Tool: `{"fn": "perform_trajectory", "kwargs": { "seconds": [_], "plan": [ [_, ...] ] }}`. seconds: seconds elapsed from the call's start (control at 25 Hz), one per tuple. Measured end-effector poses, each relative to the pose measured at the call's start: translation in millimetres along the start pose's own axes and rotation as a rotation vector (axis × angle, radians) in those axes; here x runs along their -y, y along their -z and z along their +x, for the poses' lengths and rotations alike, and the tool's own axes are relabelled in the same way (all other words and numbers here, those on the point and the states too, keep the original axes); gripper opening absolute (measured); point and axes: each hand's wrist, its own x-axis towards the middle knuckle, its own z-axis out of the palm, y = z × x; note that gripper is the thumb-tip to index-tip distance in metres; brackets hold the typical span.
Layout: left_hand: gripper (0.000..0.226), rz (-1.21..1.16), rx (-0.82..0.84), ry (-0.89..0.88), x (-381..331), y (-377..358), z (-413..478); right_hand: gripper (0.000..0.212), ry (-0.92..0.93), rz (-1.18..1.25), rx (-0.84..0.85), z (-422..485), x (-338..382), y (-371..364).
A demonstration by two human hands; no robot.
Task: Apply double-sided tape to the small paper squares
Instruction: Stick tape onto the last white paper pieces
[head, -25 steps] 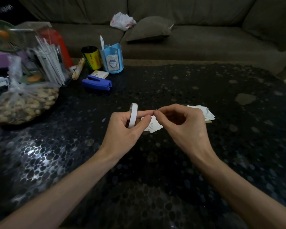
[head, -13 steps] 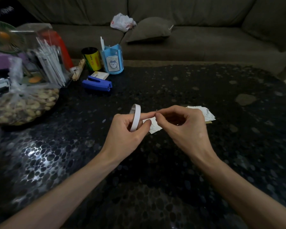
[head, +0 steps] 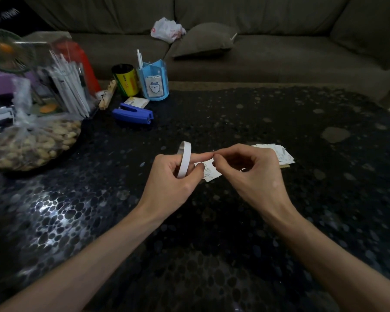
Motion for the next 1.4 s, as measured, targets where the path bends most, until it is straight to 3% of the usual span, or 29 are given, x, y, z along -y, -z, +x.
{"fn": "perform_trajectory", "kwargs": {
  "seconds": [0.4, 0.6, 0.76, 1.4],
  "plan": [
    [0.018, -0.041, -0.004, 0.003, -4, 1, 0, 0.012, 0.014, 0.010, 0.019, 1, -2, 0],
    [0.006, -0.067, -0.157, 0.093, -7, 4, 2, 0.008, 0.023, 0.050, 0.043, -1, -1, -4],
    [0.006, -0.050, -0.184, 0.119, -10, 5, 2, 0.007, 0.024, 0.060, 0.036, -1, 0, -5],
    [0.024, 0.030, 0.012, 0.057, -17, 7, 3, 0.015, 0.079, -0.102, 0.026, 1, 3, 4]
  ]
}}
